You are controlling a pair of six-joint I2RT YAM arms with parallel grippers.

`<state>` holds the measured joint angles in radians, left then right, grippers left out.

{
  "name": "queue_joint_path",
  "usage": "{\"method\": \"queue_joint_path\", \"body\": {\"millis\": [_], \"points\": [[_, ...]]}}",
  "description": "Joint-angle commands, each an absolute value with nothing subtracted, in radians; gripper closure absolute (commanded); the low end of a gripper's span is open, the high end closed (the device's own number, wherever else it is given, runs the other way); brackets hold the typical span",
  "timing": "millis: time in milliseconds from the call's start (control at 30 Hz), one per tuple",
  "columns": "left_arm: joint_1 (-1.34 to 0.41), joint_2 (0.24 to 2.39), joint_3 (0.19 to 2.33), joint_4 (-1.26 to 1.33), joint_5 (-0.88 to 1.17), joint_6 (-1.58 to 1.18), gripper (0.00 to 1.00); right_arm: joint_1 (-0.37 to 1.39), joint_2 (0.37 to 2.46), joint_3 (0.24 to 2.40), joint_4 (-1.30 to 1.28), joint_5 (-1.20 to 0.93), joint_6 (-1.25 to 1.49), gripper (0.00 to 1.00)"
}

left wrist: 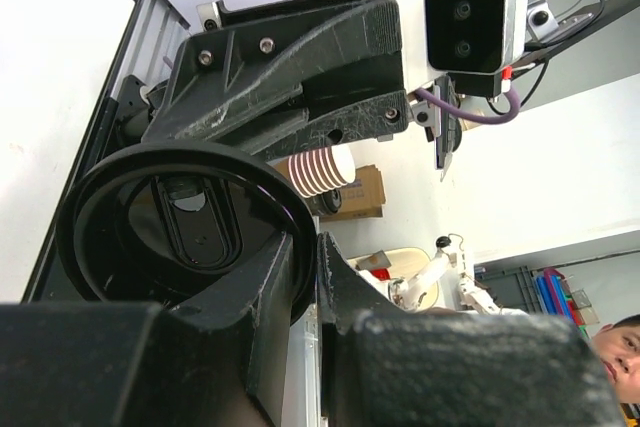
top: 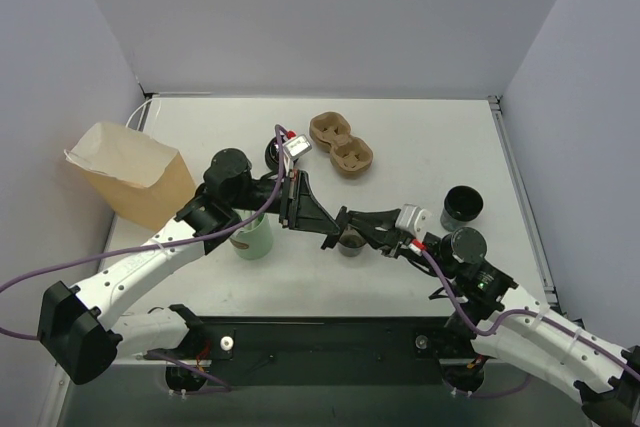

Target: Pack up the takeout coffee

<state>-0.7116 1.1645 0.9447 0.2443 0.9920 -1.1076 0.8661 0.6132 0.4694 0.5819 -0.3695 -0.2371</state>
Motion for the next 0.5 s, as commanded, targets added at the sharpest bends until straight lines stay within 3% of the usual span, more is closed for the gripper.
{"method": "queue_joint_path", "body": {"millis": [0, 100, 133, 200, 233, 300, 367, 467], "points": [[-0.715, 1.147, 0.956, 0.304, 1.015, -1.120, 0.80, 0.876, 0.597, 0.508, 0.660, -0.400, -0.239, 1.00], [-0.713, 1.140, 0.953, 0.301, 1.002, -1.108, 0.68, 0.877, 0.575, 0.509, 0.646, -0.370, -0.212, 1.00], [-0.713, 1.138, 0.953, 0.299, 1.002, -1.098, 0.57, 0.876, 0.571, 0.514, 0.631, -0.351, -0.201, 1.00], [-0.709, 1.135, 0.968, 0.273, 0.985, -1.056, 0.47, 0.877, 0.560, 0.543, 0.551, -0.333, -0.161, 1.00], [-0.701, 1.135, 0.982, 0.246, 0.973, -1.028, 0.27, 0.877, 0.558, 0.558, 0.502, -0.321, -0.144, 1.00], [-0.690, 1.128, 1.046, 0.087, 0.901, -0.888, 0.10, 0.879, 0.560, 0.624, 0.323, -0.232, -0.048, 1.00], [-0.663, 1.123, 1.101, -0.064, 0.829, -0.774, 0.03, 0.879, 0.571, 0.673, 0.112, -0.078, 0.042, 1.00], [-0.612, 1.109, 1.189, -0.233, 0.678, -0.626, 0.03, 0.877, 0.594, 0.747, -0.146, 0.059, 0.170, 1.00]]}}
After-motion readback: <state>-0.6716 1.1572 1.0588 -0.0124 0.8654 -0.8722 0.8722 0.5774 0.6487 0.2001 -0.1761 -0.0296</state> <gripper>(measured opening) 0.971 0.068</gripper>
